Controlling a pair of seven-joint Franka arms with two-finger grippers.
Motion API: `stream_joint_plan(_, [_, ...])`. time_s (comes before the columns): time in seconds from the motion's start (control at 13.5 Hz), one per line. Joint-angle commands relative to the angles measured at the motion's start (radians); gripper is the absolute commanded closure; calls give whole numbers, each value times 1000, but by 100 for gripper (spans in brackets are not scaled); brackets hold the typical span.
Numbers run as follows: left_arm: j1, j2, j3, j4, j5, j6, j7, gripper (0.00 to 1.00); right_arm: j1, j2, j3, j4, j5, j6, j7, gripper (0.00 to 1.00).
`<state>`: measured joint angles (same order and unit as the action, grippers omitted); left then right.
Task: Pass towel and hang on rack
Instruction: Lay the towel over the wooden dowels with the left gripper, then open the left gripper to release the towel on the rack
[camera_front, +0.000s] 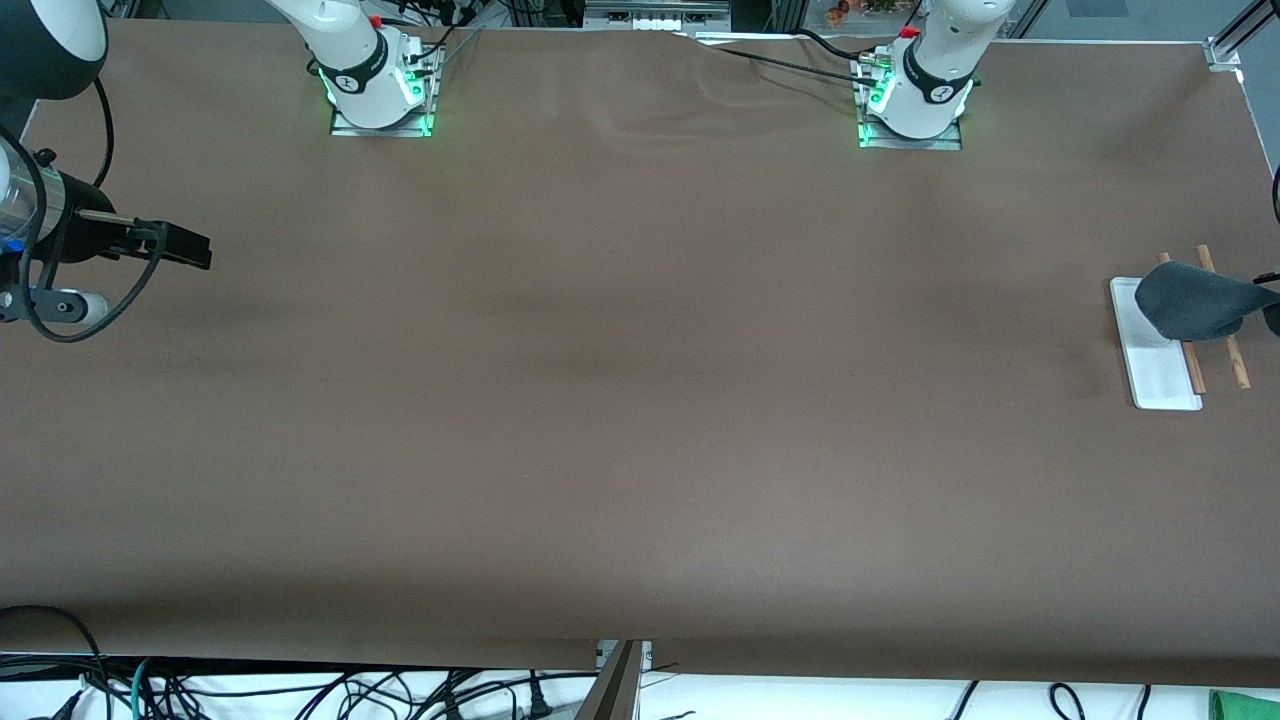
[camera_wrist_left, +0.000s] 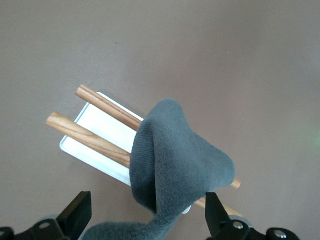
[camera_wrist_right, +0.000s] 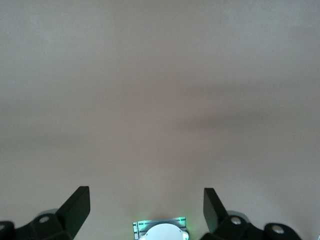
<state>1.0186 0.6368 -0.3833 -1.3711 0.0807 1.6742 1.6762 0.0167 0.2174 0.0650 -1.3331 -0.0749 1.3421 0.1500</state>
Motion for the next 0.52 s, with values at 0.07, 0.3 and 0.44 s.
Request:
stream_joint_plan(0.07, [1,-29,-6,40,33,-74,23,0,-35,-47,19,-41,9,26,-15,0])
stream_joint_plan(0.3, [-34,-97,-9,52,50,-108,13,0,-44,-75,21,-72,14,28,-15,0])
stream_joint_plan(0.44, [-81,-143,-9,52,74,-128,-41,0,-64,-98,45,-96,15,28,-15,0])
